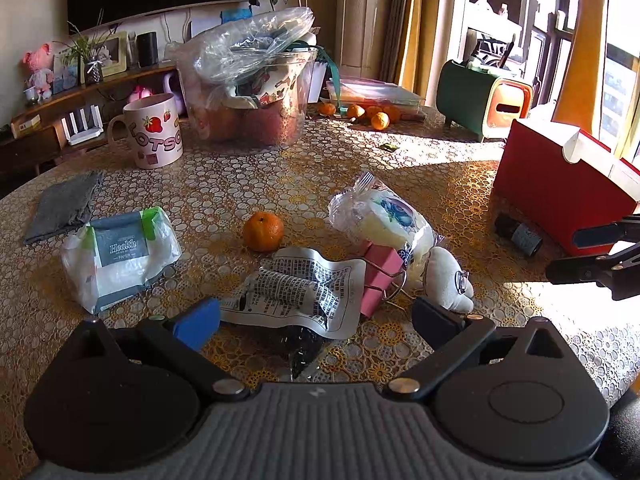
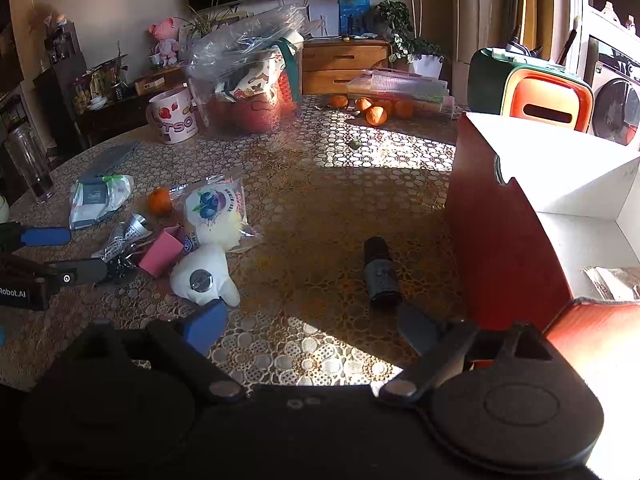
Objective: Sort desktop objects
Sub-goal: 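Withdraw both tools from the box back over the table, then grasp the dark blue-labelled bottle with the right gripper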
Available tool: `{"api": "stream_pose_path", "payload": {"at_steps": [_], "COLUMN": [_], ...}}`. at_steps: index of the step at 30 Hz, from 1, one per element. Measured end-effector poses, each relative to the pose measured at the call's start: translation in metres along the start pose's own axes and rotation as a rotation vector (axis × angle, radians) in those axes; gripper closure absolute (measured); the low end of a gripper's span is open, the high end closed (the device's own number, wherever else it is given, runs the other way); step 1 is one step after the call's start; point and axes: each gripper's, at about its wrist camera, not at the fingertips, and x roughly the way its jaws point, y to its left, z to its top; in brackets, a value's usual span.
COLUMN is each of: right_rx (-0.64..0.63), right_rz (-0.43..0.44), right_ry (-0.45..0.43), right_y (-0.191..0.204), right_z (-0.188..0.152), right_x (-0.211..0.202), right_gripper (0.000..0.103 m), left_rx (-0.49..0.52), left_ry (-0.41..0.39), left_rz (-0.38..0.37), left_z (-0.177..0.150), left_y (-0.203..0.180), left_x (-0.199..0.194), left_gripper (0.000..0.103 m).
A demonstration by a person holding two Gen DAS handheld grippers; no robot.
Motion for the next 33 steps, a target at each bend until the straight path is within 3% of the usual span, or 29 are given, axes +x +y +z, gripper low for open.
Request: {"api": "stream_pose_path", "payload": {"at_steps": [12, 15, 18, 33], "right_rx": [0.002, 0.008, 0.014, 0.051], "right_rz": [-0.015, -0.024, -0.036, -0.116], "right_ry": [0.049, 0.057, 0.067, 0.064], "right_y": [-0.005, -0.007, -0.010, -0.026], "right_z": [0.006, 0.009, 0.011, 0.023], "right_x": [0.037, 0.044, 0.052, 0.077], "right_gripper": [0.012, 0.018, 0.019, 0.021], "left_rx": [0.062, 0.070, 0.078, -0.009], "left_ry": [0.022, 0.027, 0.035, 0.071], "left_rz": [-0.031, -0.051, -0.075, -0.101], "left_z": [0.002, 0.003, 0.003, 0.002], "left_y": [0.011, 0.012, 0.014, 0.032], "left_x": [0.028, 0.032, 0.037, 0.054], "left_gripper": [0.001, 0.001, 0.001, 0.001]}}
